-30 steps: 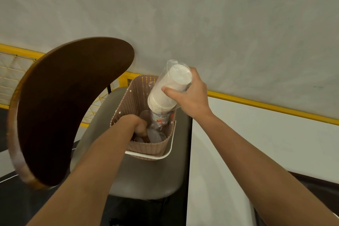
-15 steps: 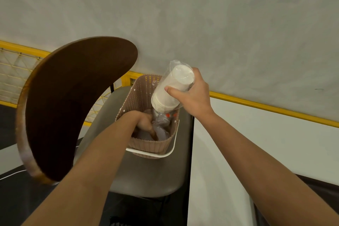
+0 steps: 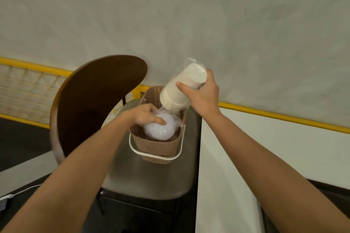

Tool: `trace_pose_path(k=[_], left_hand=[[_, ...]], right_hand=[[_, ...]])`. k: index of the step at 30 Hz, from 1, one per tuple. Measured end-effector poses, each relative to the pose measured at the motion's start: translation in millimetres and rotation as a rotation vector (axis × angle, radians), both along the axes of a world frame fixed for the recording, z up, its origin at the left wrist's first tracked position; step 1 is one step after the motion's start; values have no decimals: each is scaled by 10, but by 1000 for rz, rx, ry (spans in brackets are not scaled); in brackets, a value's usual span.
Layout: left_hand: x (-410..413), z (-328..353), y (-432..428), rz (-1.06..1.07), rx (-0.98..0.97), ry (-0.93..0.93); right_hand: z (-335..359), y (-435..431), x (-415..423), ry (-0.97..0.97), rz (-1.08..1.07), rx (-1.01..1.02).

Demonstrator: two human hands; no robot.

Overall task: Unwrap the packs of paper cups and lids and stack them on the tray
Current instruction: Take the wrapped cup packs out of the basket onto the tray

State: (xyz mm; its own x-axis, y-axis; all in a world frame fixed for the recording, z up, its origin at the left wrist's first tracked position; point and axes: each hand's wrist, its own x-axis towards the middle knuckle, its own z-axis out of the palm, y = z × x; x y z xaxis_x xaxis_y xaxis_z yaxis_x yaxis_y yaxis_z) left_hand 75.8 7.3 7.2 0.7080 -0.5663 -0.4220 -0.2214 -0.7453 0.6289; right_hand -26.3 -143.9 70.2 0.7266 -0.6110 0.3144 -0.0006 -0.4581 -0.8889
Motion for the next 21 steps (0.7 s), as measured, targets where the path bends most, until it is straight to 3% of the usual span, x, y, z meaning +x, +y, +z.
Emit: trace_pose_path(k=[21], left_hand=[[-1611, 621, 178, 324, -447, -91]], right_hand=[[675, -215, -1702, -104, -94, -51]])
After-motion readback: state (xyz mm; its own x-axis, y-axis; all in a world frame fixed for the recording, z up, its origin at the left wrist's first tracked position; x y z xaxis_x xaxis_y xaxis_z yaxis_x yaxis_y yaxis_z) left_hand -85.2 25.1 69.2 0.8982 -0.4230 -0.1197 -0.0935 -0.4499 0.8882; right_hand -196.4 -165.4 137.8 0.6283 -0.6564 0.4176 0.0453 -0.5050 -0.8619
